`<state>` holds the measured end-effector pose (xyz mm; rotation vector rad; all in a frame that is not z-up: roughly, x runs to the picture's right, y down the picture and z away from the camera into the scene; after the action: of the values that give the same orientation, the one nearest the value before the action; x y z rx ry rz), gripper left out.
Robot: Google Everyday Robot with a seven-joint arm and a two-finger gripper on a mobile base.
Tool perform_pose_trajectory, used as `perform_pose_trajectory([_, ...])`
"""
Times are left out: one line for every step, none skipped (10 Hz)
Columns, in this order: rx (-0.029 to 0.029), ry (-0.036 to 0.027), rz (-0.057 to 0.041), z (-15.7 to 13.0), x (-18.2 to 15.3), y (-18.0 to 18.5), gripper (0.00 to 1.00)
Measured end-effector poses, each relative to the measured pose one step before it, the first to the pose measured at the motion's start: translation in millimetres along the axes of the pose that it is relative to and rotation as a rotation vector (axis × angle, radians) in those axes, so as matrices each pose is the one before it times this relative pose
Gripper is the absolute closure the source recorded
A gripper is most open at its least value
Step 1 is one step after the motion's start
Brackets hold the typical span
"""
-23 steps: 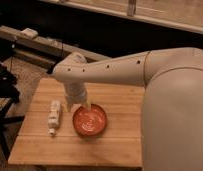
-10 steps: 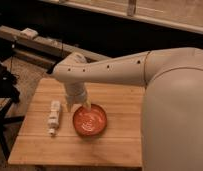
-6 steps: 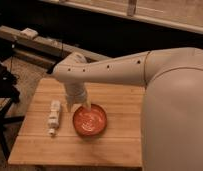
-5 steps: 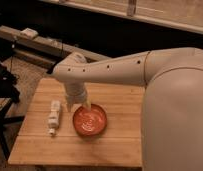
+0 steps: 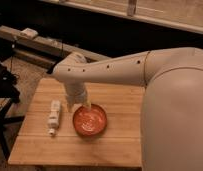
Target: Place the bottle in the ceramic bowl
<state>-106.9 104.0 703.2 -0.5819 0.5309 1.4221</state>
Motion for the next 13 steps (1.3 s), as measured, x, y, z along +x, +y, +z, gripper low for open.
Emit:
perform_pose_trajectory([0.00407, -0.00527, -0.02479, 1.51, -2.77, 12.14, 0.35])
perform_pose_trajectory([0.00559, 0.00162, -0.02445, 2.79, -3.23, 13.53, 0.35])
perform_pose_trajectory([-0.00395, -0.00102, -0.02743, 2.98, -6.22, 16.28, 0.35])
perform_pose_trajectory([-0.00488, 0.00365, -0.03603, 5.09, -10.20, 23.28, 0.35])
perform_pose_trajectory([-0.00593, 0.00279, -0.02982, 4.79, -9.84, 18.85, 0.35])
perform_pose_trajectory([-0.00698, 0.00552, -0.02428, 4.54, -7.41, 15.04, 0.35])
perform_pose_trajectory([-0.01085, 0.00878, -0.02474, 6.43, -10.19, 15.34, 0.35])
perform_pose_trajectory([-0.01142, 0.01164, -0.02289, 8.38, -10.13, 13.67, 0.35])
perform_pose_trajectory([-0.00425, 0.00601, -0.01259, 4.80, -4.22, 7.32, 0.35])
perform_pose_trajectory([-0.00813, 0.01208, -0.02629, 9.41, -5.11, 14.49, 0.35])
perform_pose_trajectory([-0.00218, 0.00817, -0.00791, 7.57, -3.42, 4.29, 0.35])
perform_pose_trajectory([-0.00112, 0.01011, -0.00317, 9.56, -3.32, 1.98, 0.35])
perform_pose_trajectory([-0.00063, 0.00702, -0.00312, 7.29, -1.94, 2.33, 0.35])
